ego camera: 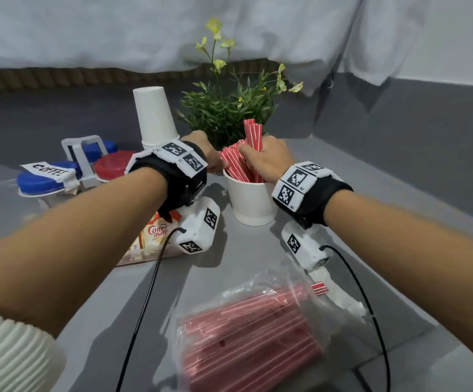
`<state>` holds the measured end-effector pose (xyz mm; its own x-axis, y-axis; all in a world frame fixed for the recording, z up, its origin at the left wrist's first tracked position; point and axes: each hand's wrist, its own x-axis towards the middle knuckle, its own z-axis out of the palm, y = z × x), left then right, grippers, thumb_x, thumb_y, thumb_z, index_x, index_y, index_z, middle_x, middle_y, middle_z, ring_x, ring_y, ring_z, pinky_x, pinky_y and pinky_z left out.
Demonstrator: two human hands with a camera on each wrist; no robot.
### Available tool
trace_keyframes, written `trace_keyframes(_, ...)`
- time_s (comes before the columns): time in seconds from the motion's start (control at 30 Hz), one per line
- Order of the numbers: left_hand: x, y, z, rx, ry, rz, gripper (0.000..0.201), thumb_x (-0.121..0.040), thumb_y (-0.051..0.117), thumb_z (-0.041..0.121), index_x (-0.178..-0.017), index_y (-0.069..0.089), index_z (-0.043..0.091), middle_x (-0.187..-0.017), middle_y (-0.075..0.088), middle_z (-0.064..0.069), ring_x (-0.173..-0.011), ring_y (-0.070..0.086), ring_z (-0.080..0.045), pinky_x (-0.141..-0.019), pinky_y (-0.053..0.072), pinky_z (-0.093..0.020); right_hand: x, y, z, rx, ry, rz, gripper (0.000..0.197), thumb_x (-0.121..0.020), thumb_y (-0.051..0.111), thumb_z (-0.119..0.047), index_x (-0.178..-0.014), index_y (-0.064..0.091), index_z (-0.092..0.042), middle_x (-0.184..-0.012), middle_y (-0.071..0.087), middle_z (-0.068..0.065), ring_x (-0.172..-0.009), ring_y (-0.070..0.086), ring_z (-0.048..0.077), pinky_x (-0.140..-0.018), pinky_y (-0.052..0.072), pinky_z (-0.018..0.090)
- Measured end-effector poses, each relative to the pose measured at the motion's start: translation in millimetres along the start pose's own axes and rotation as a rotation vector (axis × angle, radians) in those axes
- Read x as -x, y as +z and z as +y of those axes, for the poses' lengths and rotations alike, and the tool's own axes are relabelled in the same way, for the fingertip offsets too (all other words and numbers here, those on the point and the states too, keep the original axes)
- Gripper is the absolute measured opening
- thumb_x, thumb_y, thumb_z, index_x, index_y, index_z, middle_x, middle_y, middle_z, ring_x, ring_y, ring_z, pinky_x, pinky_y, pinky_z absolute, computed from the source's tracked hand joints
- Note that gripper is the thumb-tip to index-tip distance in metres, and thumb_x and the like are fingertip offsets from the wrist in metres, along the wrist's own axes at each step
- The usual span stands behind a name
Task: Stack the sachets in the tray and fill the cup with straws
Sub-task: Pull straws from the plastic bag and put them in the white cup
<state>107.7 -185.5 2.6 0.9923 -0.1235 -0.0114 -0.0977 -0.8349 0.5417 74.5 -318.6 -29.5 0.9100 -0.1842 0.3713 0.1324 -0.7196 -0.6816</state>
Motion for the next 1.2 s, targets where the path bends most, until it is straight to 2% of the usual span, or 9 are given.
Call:
trace_keyframes(0.13, 0.3, 3.1, 3.7, 0.164, -0.003, 0.069, 0.011, -0.071, 0.073, 0.009, -0.076, 0.066, 0.003, -0.087, 0.071, -0.018, -0.085, 0.069, -0.028, -0.083, 0.057, -0.038, -2.8, -1.6, 0.6, 0.083, -0.028, -0.095, 0.044, -0.088, 0.053, -0.03, -0.05, 0.033, -0.018, -0.053, 0.042, -0.002, -0.051, 0.041, 0.015, -0.051, 0.034, 0.026)
trace_keyframes(0.27, 1.5, 0.6, 3.8, 0.513, -0.041, 0.011, 0.022, -0.087, 0.059, 0.001, -0.066, 0.053, 0.002, -0.035, 0.057, -0.004, -0.031, 0.055, -0.01, -0.037, 0.048, -0.016, -3.0, -6.0, 0.0, 0.179, -0.046, -0.171, 0.035, -0.08, 0.065, -0.042, -0.061, 0.046, -0.018, -0.064, 0.051, -0.002, -0.062, 0.048, 0.013, -0.053, 0.034, 0.023)
trace_keyframes(0.33, 2.3, -0.5, 1.9, 0.589, -0.044, 0.032, 0.018, -0.09, 0.054, 0.001, -0.072, 0.056, -0.001, -0.047, 0.062, -0.01, -0.036, 0.057, -0.013, -0.034, 0.047, -0.016, -2.7, -7.8, -1.0, 0.193, -0.067, -0.215, 0.031, -0.074, 0.071, -0.044, -0.071, 0.053, -0.019, -0.076, 0.058, 0.001, -0.076, 0.052, 0.018, -0.062, 0.039, 0.027)
trace_keyframes(0.47, 2.0, 1.2, -0.8, 0.692, -0.006, 0.045, 0.034, -0.099, 0.04, 0.011, -0.07, 0.054, 0.0, -0.074, 0.055, -0.013, -0.059, 0.054, -0.018, -0.041, 0.048, -0.014, 1.1, -11.7, -3.1, 0.152, -0.053, -0.246, 0.025, -0.068, 0.08, -0.031, -0.071, 0.057, -0.022, -0.088, 0.064, 0.003, -0.088, 0.057, 0.02, -0.084, 0.049, 0.034)
trace_keyframes(0.63, 8.5, 8.1, -3.6, 0.677, 0.094, 0.028, 0.03, -0.097, 0.046, 0.015, -0.117, 0.058, -0.003, -0.102, 0.059, -0.017, -0.077, 0.059, -0.018, -0.064, 0.053, -0.018, -0.3, -6.4, -3.6, 0.171, -0.003, -0.209, 0.034, -0.064, 0.083, -0.026, -0.063, 0.05, -0.019, -0.084, 0.062, 0.005, -0.088, 0.055, 0.021, -0.081, 0.047, 0.035)
trace_keyframes(0.73, 10.5, 13.9, -5.6, 0.593, 0.14, 0.006, 0.033, -0.093, 0.051, 0.008, -0.125, 0.055, -0.001, -0.115, 0.062, -0.017, -0.094, 0.062, -0.023, -0.087, 0.053, -0.03, 0.4, -5.2, -5.0, 0.182, 0.004, -0.215, 0.036, -0.063, 0.082, -0.033, -0.083, 0.062, -0.01, -0.098, 0.064, 0.012, -0.096, 0.056, 0.026, -0.086, 0.048, 0.037)
trace_keyframes(0.9, 6.9, 18.4, -9.5, 0.552, 0.111, 0.018, 0.038, -0.091, 0.05, 0.002, -0.128, 0.054, 0.005, -0.123, 0.061, -0.015, -0.106, 0.062, -0.025, -0.098, 0.049, -0.039, 4.3, -14.8, -3.9, -0.159, 0.073, -0.3, 0.023, -0.07, 0.075, 0.003, -0.069, 0.056, -0.009, -0.066, 0.062, 0.009, -0.058, 0.062, 0.021, -0.063, 0.055, 0.03)
trace_keyframes(1.03, 4.1, 20.0, -6.8, 0.631, 0.108, 0.06, 0.041, -0.089, 0.046, -0.002, -0.129, 0.053, 0.005, -0.134, 0.052, -0.011, -0.11, 0.058, -0.023, -0.098, 0.049, -0.037, 2.1, -12.4, 1.8, -0.401, 0.11, -0.16, 0.025, -0.077, 0.062, 0.013, -0.066, 0.054, -0.008, -0.064, 0.06, 0.013, -0.054, 0.064, 0.019, -0.062, 0.057, 0.031)
trace_keyframes(1.2, 10.3, 26.6, -7.5, 0.435, 0.217, 0.111, 0.049, -0.086, 0.061, 0.032, -0.127, 0.055, 0.007, -0.134, 0.055, -0.008, -0.122, 0.053, -0.025, -0.106, 0.042, -0.04, 0.3, -5.7, 5.9, -0.196, 0.087, 0.243, 0.015, -0.08, 0.055, 0.004, -0.079, 0.064, -0.008, -0.078, 0.065, 0.009, -0.075, 0.061, 0.02, -0.072, 0.048, 0.029)
